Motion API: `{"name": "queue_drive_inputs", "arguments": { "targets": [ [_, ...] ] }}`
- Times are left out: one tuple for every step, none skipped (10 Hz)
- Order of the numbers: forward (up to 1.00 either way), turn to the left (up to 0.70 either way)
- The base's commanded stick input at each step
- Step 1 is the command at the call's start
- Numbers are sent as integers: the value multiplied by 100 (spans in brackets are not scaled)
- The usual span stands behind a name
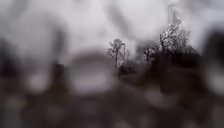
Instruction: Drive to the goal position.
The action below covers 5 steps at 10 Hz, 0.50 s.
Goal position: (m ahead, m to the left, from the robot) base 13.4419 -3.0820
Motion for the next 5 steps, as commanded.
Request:
{"name": "queue_drive_inputs", "arguments": {
  "targets": [
    [85, 0],
    [85, 0],
    [85, 0],
    [85, 0],
    [85, 0]
  ]
}}
